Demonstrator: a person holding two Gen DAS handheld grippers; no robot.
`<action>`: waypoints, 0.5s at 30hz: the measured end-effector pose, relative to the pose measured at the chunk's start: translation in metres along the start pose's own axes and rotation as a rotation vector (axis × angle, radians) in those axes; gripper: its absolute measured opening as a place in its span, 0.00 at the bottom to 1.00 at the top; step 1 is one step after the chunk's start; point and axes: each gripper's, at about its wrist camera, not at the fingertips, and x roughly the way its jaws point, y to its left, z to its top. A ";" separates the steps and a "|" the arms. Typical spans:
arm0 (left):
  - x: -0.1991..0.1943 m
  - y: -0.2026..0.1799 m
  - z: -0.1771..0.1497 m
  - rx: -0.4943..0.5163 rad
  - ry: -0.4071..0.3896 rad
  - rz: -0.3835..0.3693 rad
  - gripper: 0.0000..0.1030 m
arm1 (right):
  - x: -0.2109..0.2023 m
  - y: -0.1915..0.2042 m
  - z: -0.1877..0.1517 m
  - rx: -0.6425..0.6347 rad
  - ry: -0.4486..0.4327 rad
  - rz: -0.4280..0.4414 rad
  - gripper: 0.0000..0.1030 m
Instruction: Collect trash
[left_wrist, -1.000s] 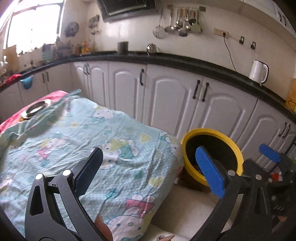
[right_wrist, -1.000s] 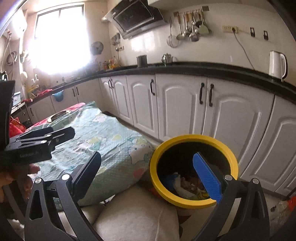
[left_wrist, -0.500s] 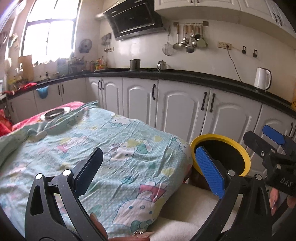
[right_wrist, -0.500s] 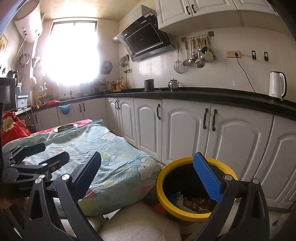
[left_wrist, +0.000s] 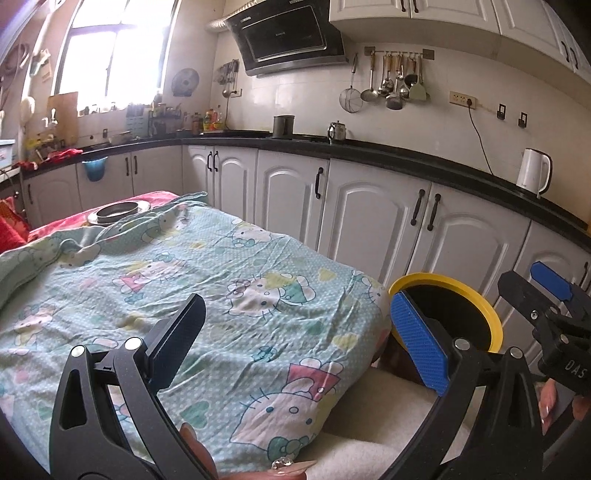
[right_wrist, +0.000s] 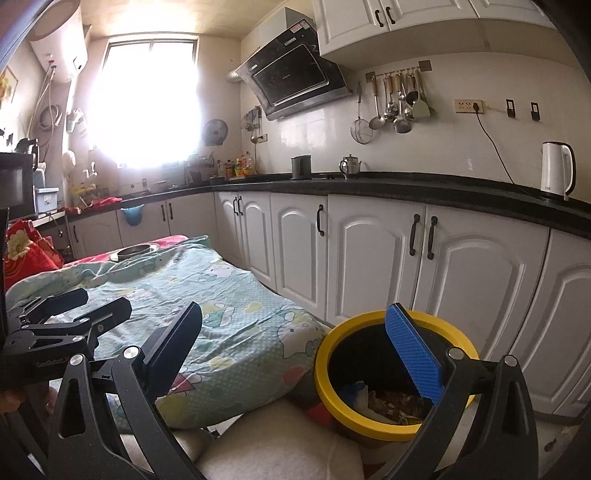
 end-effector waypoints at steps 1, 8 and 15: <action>0.000 0.000 0.000 0.001 -0.001 -0.001 0.90 | 0.000 0.001 -0.001 0.000 0.001 0.000 0.94; 0.000 0.000 0.000 0.002 -0.001 -0.003 0.90 | 0.000 0.001 -0.001 0.002 0.002 -0.001 0.94; -0.001 0.000 0.001 0.008 -0.010 0.000 0.90 | -0.001 0.001 -0.001 0.004 0.002 -0.002 0.94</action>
